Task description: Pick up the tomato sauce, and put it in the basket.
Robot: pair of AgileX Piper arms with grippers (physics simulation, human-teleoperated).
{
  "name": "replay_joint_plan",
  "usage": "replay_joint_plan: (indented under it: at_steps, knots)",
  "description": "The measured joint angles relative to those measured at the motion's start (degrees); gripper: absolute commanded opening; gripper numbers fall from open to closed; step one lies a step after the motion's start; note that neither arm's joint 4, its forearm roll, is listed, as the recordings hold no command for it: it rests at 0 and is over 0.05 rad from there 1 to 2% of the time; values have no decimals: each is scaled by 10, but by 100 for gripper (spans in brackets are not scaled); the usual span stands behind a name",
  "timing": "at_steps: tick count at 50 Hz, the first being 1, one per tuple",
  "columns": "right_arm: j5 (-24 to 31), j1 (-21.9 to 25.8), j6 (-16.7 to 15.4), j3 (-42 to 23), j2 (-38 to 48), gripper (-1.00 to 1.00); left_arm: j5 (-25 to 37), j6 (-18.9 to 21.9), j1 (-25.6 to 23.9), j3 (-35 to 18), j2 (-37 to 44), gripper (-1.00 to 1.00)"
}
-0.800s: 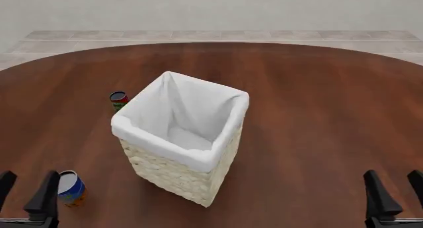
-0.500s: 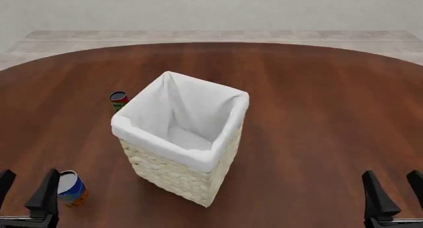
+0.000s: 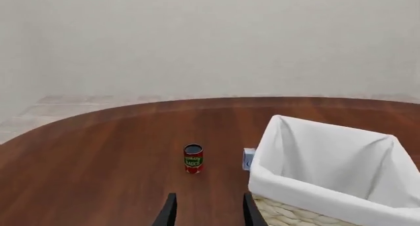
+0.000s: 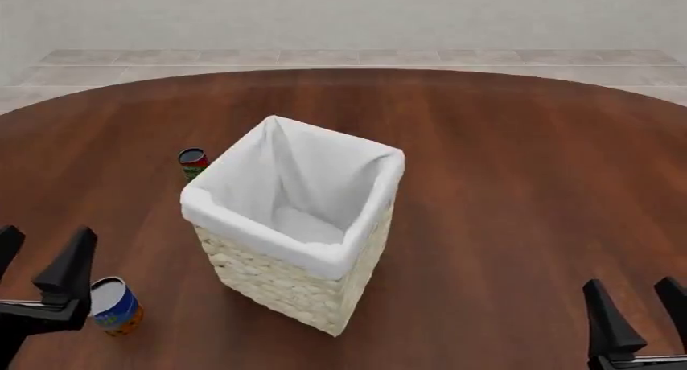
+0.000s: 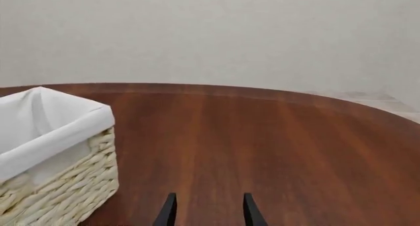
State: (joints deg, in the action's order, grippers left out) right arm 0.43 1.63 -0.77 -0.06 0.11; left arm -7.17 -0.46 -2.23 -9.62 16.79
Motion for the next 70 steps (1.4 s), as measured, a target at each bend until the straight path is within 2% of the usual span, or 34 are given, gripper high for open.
replay_joint_plan:
  at_steps: [30, 53, 70]
  knots:
    - [-4, 5, -6, 0, 5, 100, -6, 12, -17, -178, 221, 100]
    - [2, 4, -9, 0, 0, 100, 40, 19, -11, -308, 365, 100]
    - [5, 7, -18, 0, 1, 100, 75, -2, -3, -374, 473, 100]
